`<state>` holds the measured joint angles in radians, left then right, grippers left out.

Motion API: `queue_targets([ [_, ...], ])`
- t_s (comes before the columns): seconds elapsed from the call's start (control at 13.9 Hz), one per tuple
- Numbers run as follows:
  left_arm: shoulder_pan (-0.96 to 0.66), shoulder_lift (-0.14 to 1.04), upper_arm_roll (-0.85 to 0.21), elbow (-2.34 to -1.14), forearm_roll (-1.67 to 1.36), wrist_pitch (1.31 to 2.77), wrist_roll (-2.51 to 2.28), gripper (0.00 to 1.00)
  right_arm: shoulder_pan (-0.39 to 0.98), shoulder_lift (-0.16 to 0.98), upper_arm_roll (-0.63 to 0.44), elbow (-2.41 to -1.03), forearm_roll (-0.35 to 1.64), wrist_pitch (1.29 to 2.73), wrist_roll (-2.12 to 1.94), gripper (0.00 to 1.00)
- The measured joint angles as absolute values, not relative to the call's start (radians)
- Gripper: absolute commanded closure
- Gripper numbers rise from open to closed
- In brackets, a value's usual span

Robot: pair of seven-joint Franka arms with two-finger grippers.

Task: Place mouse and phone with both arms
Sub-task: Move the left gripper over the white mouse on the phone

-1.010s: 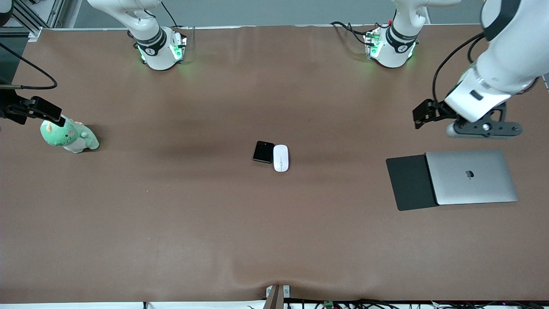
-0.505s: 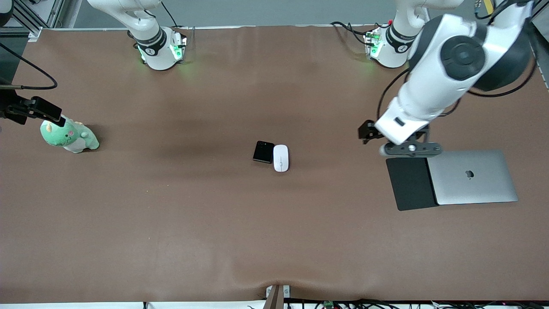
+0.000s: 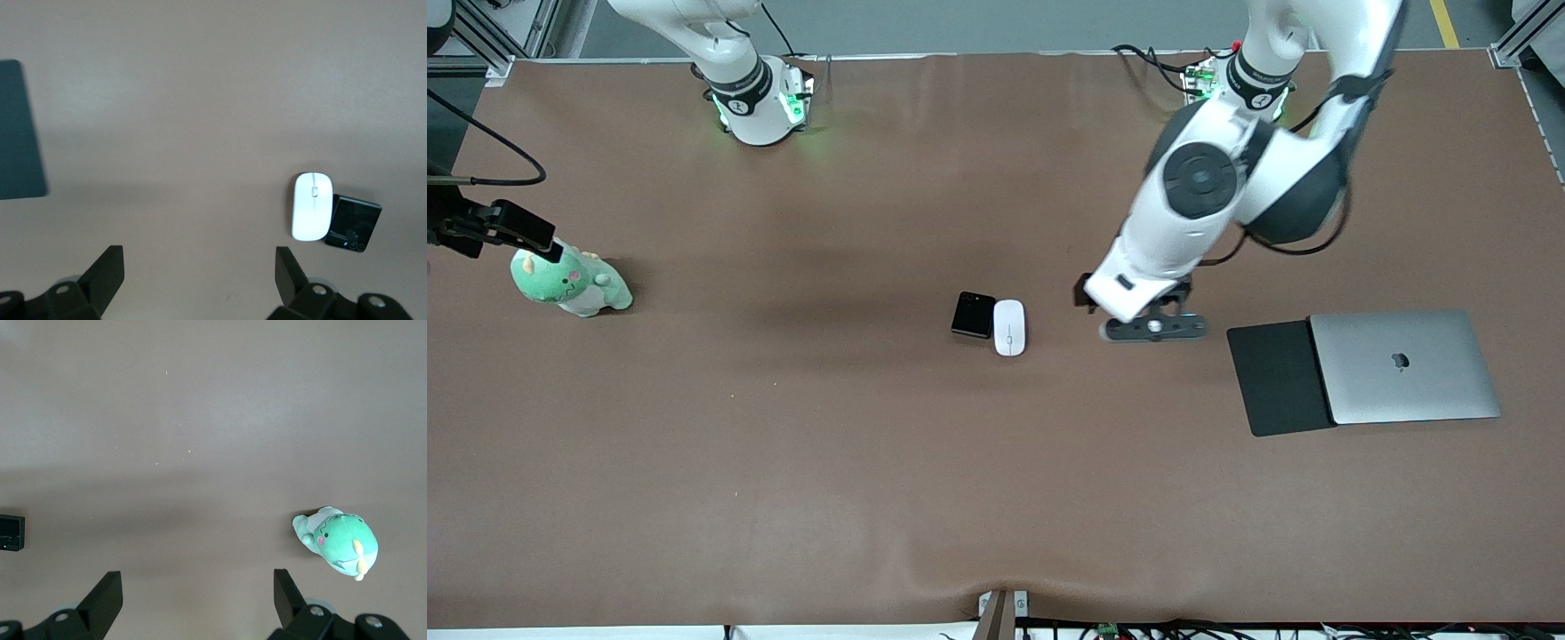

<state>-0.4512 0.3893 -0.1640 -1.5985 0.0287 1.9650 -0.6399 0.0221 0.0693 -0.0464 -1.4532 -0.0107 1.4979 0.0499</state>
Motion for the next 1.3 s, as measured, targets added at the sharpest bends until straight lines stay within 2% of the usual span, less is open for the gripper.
queue_targets([
  [0.22, -0.500, 0.487, -0.164, -1.587, 0.042, 2.045, -0.692, 0.00, 0.022, 0.069, -0.046, -1.453, -0.011, 1.498, 0.050, 0.00],
  [0.65, -0.591, 0.680, -0.163, -1.463, 0.086, 2.081, -0.813, 0.00, 0.022, 0.069, -0.046, -1.453, -0.011, 1.498, 0.050, 0.00],
  [1.3, -0.635, 0.788, -0.159, -1.441, 0.087, 2.203, -0.894, 0.00, 0.021, 0.069, -0.046, -1.453, -0.011, 1.498, 0.050, 0.00],
])
